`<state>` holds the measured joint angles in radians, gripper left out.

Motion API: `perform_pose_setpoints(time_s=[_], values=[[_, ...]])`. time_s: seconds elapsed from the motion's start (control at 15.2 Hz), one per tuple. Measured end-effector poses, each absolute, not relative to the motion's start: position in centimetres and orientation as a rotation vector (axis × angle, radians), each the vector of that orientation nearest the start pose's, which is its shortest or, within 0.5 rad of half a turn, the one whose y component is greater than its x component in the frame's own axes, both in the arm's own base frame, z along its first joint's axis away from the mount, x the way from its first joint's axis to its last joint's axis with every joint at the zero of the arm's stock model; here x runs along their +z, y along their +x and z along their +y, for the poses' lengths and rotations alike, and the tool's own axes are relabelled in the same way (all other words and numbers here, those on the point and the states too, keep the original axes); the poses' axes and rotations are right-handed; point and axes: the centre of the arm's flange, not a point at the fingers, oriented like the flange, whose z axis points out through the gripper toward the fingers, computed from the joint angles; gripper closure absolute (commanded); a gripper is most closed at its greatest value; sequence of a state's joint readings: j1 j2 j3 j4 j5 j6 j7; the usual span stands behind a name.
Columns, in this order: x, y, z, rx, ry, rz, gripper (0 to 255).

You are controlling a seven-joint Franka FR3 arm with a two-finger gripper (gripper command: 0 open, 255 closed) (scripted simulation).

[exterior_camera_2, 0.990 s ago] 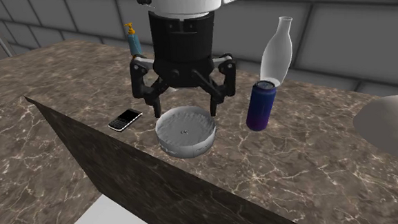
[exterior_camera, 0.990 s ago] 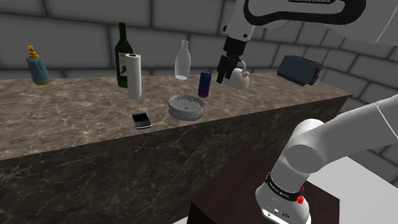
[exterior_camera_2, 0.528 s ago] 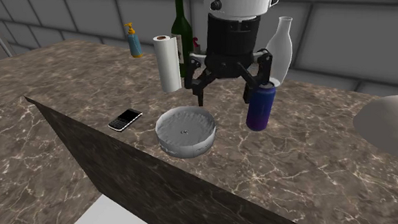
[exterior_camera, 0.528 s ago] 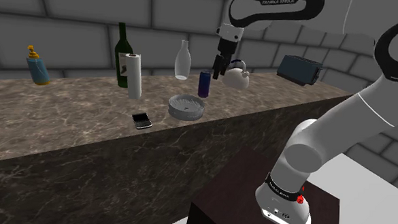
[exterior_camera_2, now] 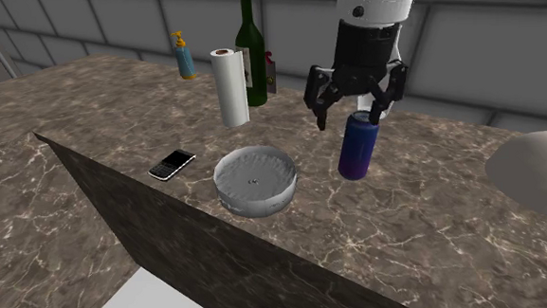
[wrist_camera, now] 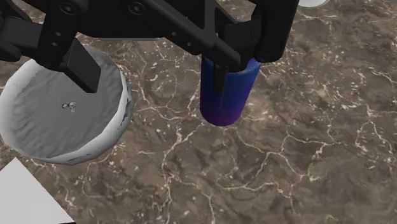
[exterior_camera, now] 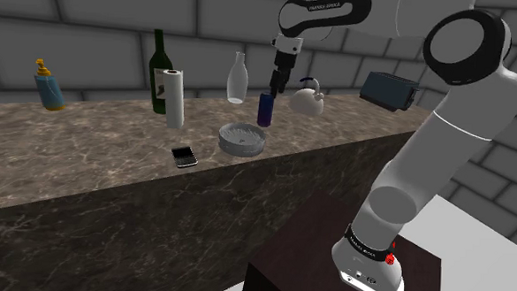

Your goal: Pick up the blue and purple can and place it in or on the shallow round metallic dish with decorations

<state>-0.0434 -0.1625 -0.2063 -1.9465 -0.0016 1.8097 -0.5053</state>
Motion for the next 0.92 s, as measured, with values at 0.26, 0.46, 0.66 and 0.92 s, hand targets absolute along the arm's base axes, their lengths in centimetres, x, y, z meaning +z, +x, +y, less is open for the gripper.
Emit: perform_pose_setpoints(time_s=[0.26,0.46,0.66,0.92], values=[[53.6,54.0,-16.4,-0.032,-3.099,-0.442,0],[52.9,55.4,-17.4,-0.026,-3.100,-0.456,0],[51.3,55.5,-17.5,-0.025,-3.101,-0.459,0],[49.7,55.6,-17.6,-0.025,-3.100,-0.459,0]])
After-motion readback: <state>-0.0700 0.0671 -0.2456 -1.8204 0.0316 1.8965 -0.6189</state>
